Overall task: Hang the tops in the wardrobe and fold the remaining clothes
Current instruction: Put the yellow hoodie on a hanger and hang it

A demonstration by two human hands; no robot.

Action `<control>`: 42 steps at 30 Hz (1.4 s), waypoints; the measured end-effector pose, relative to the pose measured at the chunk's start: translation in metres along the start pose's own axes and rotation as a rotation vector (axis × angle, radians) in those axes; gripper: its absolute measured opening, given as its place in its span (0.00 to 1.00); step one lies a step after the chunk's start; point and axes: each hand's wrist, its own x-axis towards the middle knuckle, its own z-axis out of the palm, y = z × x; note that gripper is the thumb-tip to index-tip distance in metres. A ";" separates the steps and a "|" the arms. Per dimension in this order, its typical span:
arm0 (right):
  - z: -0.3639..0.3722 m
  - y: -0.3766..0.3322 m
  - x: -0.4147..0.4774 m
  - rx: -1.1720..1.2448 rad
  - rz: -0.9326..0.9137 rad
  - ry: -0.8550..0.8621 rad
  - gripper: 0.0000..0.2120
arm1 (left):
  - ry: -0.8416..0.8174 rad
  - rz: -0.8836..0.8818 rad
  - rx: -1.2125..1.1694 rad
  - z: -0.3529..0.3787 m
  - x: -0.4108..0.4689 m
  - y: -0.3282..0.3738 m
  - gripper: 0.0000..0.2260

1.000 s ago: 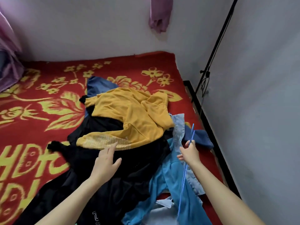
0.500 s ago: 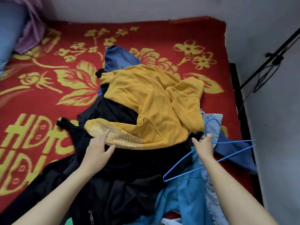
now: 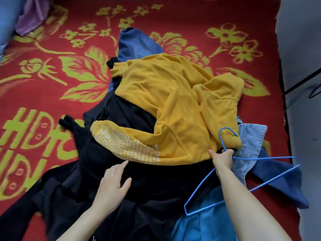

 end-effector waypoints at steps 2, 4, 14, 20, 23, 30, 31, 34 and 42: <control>-0.002 0.002 0.006 -0.008 -0.003 0.009 0.26 | 0.012 0.014 -0.004 0.004 -0.006 -0.002 0.24; -0.005 0.003 0.011 -0.028 0.003 0.014 0.28 | 0.017 0.018 0.007 0.005 -0.013 -0.005 0.24; -0.014 -0.038 -0.023 0.049 -0.047 0.027 0.13 | 0.043 -0.008 0.153 -0.045 -0.044 -0.031 0.22; -0.045 -0.061 -0.092 0.259 -0.178 0.178 0.16 | 0.102 0.028 0.084 -0.071 -0.071 -0.027 0.20; -0.055 -0.063 -0.159 0.243 -0.294 0.216 0.17 | 0.111 0.084 0.065 -0.080 -0.091 -0.028 0.20; -0.072 -0.065 -0.323 0.220 -0.663 0.082 0.06 | 0.085 0.316 -0.004 -0.093 -0.120 0.000 0.33; -0.078 -0.068 -0.345 0.177 -0.745 0.058 0.08 | 0.088 0.378 0.003 -0.093 -0.122 0.010 0.36; -0.096 -0.074 -0.408 0.053 -0.897 0.034 0.13 | 0.139 0.555 -0.014 -0.108 -0.135 0.032 0.37; -0.107 -0.071 -0.523 0.208 -0.903 0.006 0.22 | 0.242 0.784 -0.152 -0.201 -0.174 -0.010 0.06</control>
